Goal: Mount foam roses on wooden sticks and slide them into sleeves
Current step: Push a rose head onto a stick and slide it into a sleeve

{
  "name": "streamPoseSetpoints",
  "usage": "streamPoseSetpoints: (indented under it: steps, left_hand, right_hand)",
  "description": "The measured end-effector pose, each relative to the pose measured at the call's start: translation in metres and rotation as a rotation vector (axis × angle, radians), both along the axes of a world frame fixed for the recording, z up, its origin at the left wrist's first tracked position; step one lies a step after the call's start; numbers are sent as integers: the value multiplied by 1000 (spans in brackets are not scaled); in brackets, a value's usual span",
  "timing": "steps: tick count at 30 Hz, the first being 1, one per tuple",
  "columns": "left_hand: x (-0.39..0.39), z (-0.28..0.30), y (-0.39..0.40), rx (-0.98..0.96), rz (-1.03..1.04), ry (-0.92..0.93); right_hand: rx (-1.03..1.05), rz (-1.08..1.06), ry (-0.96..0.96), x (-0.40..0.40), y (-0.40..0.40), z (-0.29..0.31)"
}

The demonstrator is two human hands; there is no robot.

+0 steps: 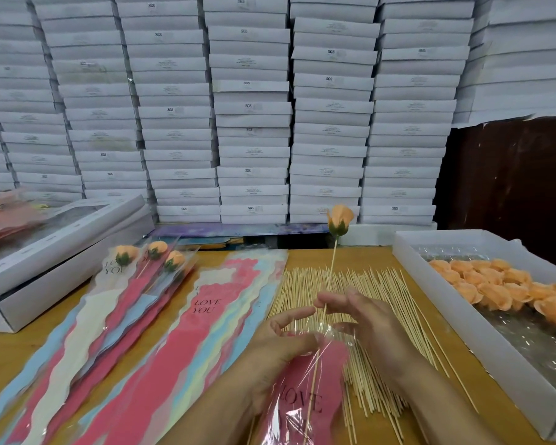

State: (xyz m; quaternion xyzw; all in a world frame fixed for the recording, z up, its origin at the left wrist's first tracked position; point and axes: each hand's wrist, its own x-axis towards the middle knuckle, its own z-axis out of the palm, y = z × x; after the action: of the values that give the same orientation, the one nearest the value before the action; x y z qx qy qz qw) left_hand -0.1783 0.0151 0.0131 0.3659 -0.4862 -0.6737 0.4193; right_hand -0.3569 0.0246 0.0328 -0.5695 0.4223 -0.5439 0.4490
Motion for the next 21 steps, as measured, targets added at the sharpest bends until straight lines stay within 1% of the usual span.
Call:
streamPoseSetpoints:
  steps: [5,10,13,17,21]
  left_hand:
    - [1,1,1,-21,-22,0]
    - [-2,0,5,24,-49,-33]
    - [-1,1,5,20,-58,-61]
    - [0,1,3,20,-32,-74]
    - [3,2,2,40,-51,-35]
  right_hand:
    - [-2,13,57,-1,0,0]
    - [-40,-3,5,-3,0,2]
    - [-39,-8,11,-3,-1,0]
    - [-9,23,63,-2,-1,0]
    - [23,74,152,0,1,0]
